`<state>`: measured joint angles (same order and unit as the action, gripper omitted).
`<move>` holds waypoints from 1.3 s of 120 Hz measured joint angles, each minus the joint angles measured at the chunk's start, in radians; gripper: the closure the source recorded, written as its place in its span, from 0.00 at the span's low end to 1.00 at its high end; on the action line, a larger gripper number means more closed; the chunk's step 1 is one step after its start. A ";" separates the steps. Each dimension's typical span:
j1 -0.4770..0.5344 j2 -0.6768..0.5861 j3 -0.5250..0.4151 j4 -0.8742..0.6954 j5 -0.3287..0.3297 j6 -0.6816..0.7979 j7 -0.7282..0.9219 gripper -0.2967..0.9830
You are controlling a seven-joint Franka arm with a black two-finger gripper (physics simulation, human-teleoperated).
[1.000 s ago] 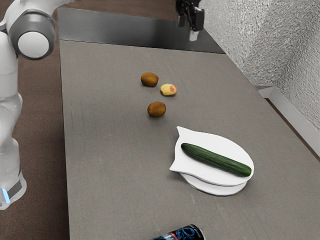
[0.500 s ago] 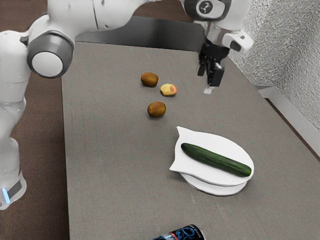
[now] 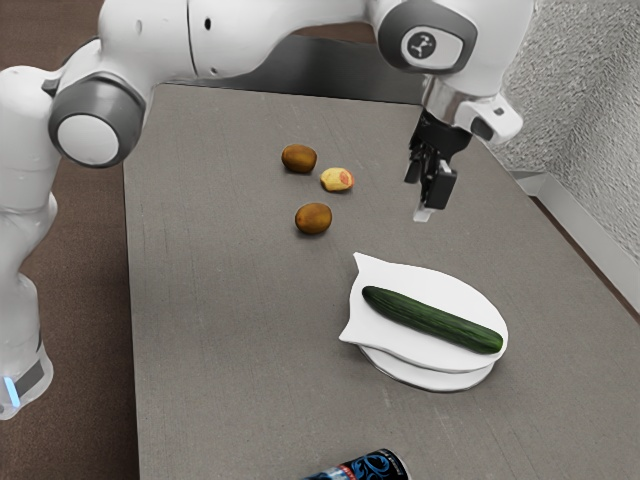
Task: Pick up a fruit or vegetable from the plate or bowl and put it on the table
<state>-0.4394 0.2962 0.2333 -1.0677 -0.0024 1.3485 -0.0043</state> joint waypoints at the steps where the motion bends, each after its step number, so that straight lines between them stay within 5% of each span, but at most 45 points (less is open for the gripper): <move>1: -0.001 0.000 0.000 -0.007 0.000 0.005 0.000 0.23; 62: -0.015 0.002 -0.025 -0.308 -0.022 0.347 0.063 0.23; 156: 0.002 0.093 -0.026 -0.351 -0.063 0.469 0.162 0.23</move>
<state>-0.4373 0.3895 0.2071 -1.4187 -0.0653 1.8176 0.1581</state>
